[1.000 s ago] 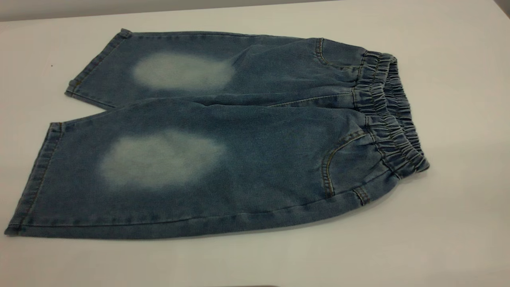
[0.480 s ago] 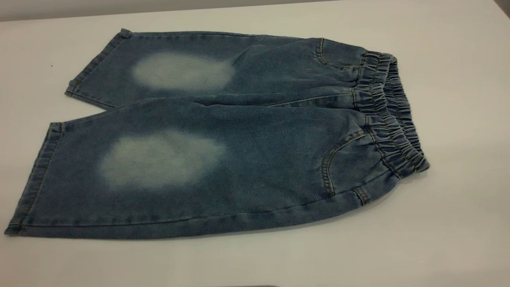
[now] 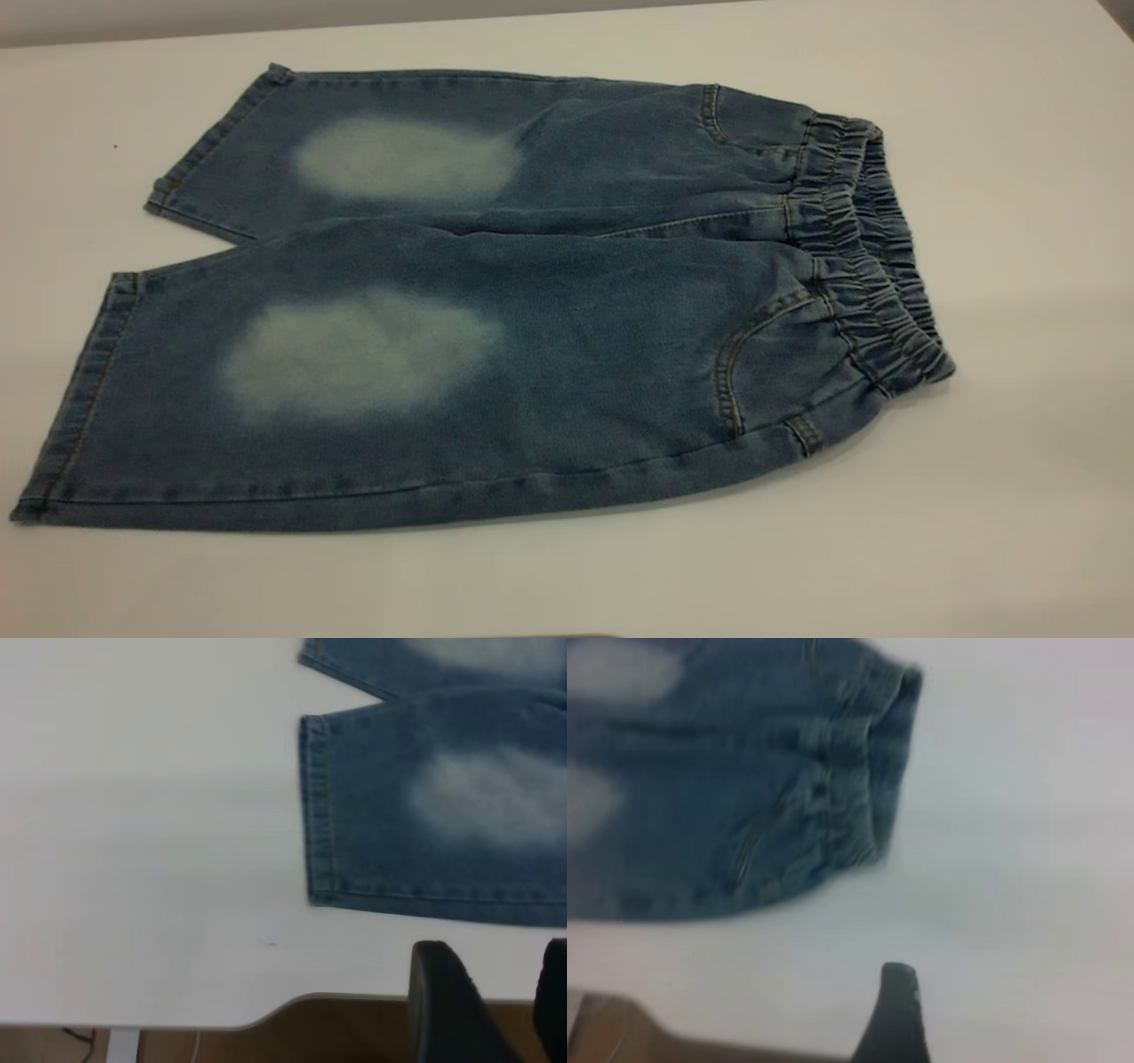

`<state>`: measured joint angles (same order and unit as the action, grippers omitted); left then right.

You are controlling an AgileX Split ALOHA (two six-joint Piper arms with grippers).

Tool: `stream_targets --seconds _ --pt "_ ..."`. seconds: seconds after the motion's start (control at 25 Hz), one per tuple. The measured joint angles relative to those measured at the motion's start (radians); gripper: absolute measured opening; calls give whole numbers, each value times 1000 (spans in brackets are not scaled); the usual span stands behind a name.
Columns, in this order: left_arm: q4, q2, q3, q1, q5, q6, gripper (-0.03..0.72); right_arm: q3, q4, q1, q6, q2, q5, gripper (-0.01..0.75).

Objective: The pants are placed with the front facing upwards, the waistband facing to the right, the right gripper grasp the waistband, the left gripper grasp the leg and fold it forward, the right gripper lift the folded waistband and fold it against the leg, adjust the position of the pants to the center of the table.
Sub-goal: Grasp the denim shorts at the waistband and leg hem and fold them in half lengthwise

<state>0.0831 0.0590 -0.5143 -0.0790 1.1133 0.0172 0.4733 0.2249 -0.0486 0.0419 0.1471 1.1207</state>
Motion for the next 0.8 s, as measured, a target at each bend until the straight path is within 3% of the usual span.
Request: stream_targets --seconds 0.24,0.56,0.8 --pt "143 272 -74 0 -98 198 295 1 128 0 72 302 -101 547" --pt "214 654 -78 0 -302 366 534 2 386 0 228 718 -320 547" --pt "221 932 -83 1 -431 368 563 3 510 0 272 1023 -518 547"
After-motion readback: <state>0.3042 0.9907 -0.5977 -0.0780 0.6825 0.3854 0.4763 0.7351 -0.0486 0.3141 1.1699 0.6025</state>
